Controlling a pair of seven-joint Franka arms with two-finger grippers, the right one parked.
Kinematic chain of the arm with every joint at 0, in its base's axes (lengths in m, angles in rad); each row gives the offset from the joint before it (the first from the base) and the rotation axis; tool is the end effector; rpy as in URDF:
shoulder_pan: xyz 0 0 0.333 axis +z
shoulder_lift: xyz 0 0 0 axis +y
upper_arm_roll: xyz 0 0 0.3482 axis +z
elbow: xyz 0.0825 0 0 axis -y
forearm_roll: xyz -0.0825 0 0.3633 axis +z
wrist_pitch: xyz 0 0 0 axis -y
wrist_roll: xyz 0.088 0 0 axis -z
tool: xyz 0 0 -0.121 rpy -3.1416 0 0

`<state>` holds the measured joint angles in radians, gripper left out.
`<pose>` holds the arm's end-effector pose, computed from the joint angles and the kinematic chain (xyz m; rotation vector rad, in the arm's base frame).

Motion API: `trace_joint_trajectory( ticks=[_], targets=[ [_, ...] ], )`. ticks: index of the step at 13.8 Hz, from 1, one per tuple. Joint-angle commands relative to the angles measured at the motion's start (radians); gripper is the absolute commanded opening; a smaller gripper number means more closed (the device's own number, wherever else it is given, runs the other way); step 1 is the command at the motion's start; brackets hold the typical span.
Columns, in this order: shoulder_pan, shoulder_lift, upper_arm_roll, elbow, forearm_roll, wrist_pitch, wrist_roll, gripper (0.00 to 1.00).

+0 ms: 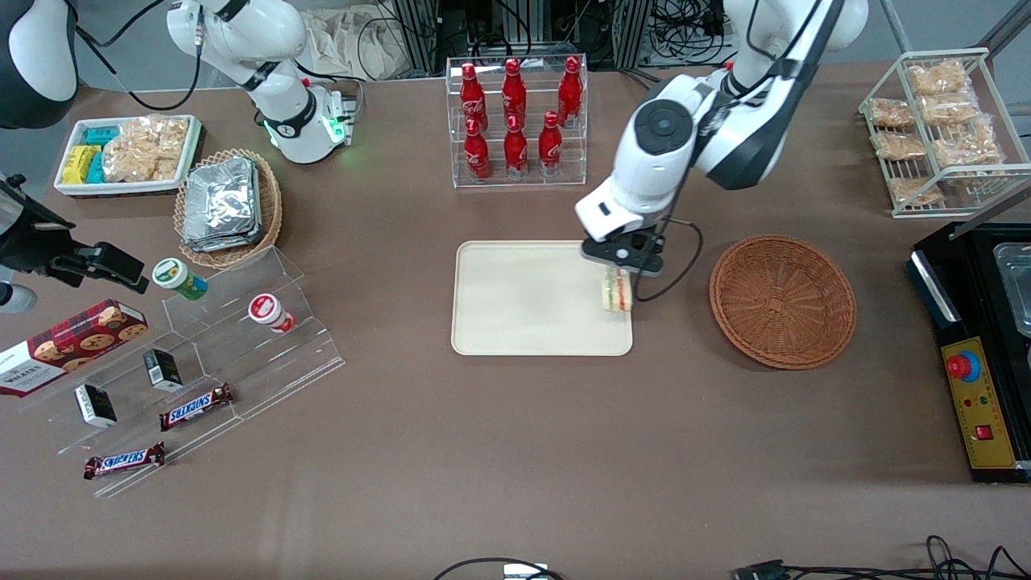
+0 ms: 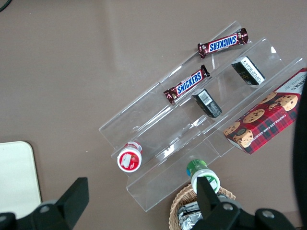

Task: Place sandwich from basket to tray
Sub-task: 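Carry the sandwich over the cream tray and lower it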

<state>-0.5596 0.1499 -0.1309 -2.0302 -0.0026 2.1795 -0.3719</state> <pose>0.4381 -0.3592 0.4044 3.0837 -0.4908 -0.0162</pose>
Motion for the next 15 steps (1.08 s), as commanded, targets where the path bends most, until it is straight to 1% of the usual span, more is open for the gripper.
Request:
trace_joint_trajectory(
  ticks=[1,4,11,13,15],
  targets=[
    [-0.039,0.051,0.013,0.053,0.012,0.016,-0.027,0.01],
    [-0.048,0.077,0.013,0.051,0.012,0.043,-0.027,0.02],
    [-0.048,0.184,0.014,0.047,0.015,0.137,-0.027,0.04],
    [-0.048,0.206,0.014,0.047,0.038,0.146,-0.027,0.04],
    [-0.049,0.226,0.014,0.045,0.042,0.148,-0.027,0.04]
  ],
)
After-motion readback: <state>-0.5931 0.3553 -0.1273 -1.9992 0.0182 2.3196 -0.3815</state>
